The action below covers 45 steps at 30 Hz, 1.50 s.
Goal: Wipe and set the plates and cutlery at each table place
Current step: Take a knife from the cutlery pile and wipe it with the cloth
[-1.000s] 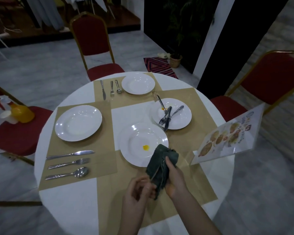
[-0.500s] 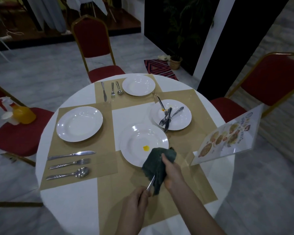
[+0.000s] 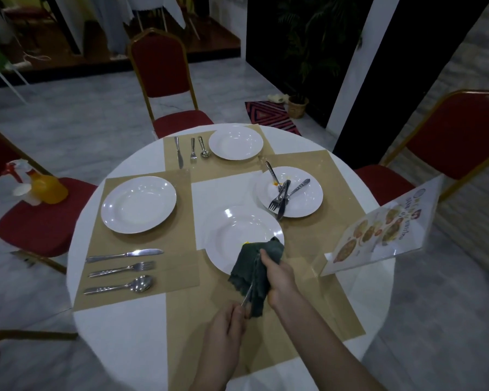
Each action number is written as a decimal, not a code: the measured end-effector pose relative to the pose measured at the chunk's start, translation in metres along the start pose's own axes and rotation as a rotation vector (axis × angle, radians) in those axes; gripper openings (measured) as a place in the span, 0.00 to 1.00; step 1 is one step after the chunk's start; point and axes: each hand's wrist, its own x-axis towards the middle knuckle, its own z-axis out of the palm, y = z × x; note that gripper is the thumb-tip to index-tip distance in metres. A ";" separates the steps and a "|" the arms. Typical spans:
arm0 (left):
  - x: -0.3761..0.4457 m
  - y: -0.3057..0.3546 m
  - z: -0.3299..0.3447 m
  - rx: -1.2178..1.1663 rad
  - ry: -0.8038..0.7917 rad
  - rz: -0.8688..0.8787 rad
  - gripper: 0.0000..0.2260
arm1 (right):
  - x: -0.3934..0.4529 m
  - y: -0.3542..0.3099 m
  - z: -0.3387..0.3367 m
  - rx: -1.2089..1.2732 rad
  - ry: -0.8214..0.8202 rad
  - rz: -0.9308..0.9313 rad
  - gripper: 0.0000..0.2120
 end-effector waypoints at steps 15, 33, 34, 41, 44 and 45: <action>0.013 -0.010 -0.029 -0.093 0.164 -0.030 0.12 | -0.010 0.015 -0.041 -0.104 -0.082 -0.008 0.17; 0.008 -0.002 0.002 0.099 -0.051 0.052 0.11 | 0.017 -0.007 0.001 0.089 0.180 0.010 0.15; 0.008 -0.003 0.000 0.090 -0.045 0.045 0.11 | 0.020 -0.011 0.000 0.098 0.206 0.002 0.16; 0.013 0.000 -0.008 -0.094 0.070 -0.016 0.10 | 0.016 -0.007 -0.016 -0.046 0.087 -0.038 0.22; 0.021 0.007 0.000 -0.060 0.008 -0.010 0.11 | -0.019 0.016 -0.013 -0.189 -0.240 -0.047 0.17; 0.022 0.010 0.003 -0.043 -0.013 -0.004 0.11 | -0.028 0.020 -0.012 -0.180 -0.300 -0.068 0.14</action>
